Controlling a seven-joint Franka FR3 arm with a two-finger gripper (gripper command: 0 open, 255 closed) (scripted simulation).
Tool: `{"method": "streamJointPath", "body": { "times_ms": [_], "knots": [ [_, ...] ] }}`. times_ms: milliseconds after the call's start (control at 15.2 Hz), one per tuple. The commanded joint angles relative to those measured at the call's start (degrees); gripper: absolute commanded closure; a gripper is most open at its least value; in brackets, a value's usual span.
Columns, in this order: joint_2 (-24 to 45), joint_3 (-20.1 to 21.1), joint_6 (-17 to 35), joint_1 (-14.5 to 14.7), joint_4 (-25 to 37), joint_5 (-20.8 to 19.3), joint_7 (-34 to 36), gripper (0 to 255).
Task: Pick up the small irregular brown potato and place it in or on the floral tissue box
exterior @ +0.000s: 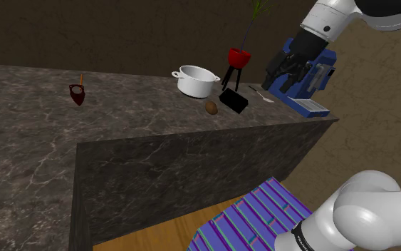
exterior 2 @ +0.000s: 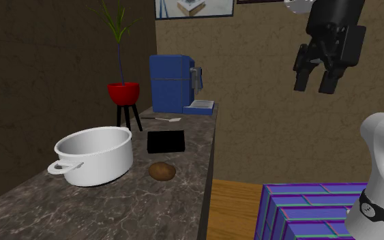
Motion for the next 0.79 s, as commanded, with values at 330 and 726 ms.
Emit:
{"method": "streamJointPath", "body": {
  "times_ms": [330,726],
  "knots": [
    [7.89,-1.99,7.78,-0.75,-0.3,-0.98,-3.1,0],
    [18.87,-4.28,16.11,-1.42,1.89,-1.41,-6.69,0]
  ]
}}
